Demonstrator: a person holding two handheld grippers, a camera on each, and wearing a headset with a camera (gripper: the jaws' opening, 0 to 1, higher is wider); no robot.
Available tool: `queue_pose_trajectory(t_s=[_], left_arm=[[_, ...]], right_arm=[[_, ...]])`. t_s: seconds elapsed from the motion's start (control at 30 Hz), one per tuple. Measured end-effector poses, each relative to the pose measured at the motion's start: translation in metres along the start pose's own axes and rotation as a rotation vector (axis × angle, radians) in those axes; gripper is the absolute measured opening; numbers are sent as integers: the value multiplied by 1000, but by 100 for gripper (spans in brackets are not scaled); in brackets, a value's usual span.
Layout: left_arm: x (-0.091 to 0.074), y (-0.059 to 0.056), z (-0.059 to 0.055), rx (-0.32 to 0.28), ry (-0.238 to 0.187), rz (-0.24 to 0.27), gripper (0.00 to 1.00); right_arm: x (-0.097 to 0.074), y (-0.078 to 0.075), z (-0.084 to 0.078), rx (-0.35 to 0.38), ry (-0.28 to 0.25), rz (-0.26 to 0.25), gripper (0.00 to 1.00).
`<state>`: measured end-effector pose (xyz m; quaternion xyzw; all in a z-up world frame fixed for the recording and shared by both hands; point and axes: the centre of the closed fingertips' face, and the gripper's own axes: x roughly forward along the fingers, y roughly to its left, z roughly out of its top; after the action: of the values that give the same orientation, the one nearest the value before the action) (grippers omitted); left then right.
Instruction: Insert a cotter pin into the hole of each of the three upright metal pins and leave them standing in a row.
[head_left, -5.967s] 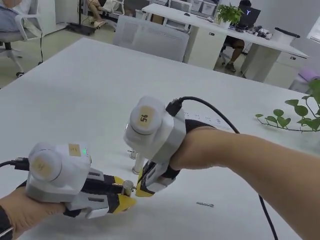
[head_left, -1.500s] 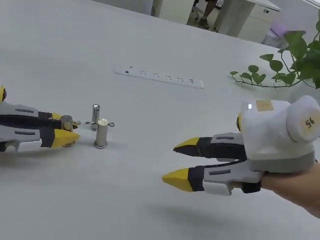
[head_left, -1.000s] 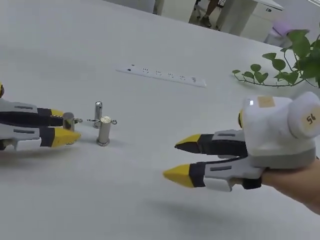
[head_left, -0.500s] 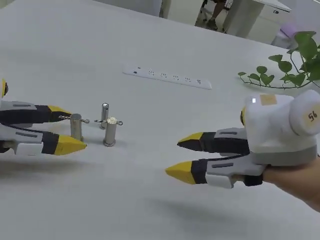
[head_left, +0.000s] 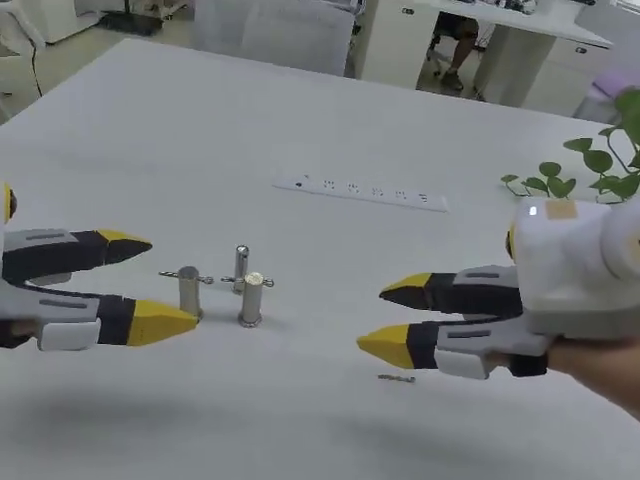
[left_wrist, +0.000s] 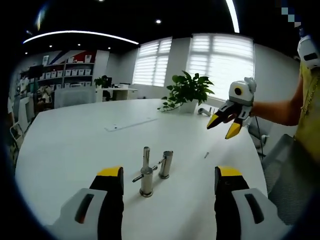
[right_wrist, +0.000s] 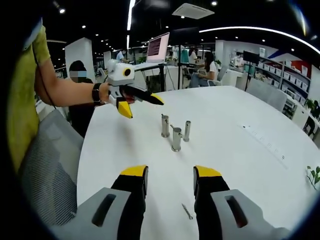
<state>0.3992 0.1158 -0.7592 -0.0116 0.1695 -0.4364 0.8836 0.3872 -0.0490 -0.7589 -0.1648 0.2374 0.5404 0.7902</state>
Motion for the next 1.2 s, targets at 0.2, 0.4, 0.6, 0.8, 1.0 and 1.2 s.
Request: queue_pose_trajectory(t_s=[0.2, 0.4, 0.6, 0.8, 1.0, 1.2], left_arm=[[-14, -25, 1, -15, -10, 25, 74], [-22, -57, -2, -27, -6, 23, 73], [-23, -90, 6, -44, -44, 7, 72], [-25, -106, 6, -58, -54, 7, 72], [-30, -104, 0, -67, -37, 41, 72], [-29, -102, -3, -72, -30, 76, 72]], right_arm=[[-3, -17, 9, -12, -20, -4, 38], [-1, -39, 20, -14, -43, -18, 36], [16, -59, 29, 11, -81, -10, 35], [42, -66, 31, 30, -86, 24, 35], [70, -70, 34, 31, -71, 77, 34], [96, -71, 39, 22, -67, 120, 33]])
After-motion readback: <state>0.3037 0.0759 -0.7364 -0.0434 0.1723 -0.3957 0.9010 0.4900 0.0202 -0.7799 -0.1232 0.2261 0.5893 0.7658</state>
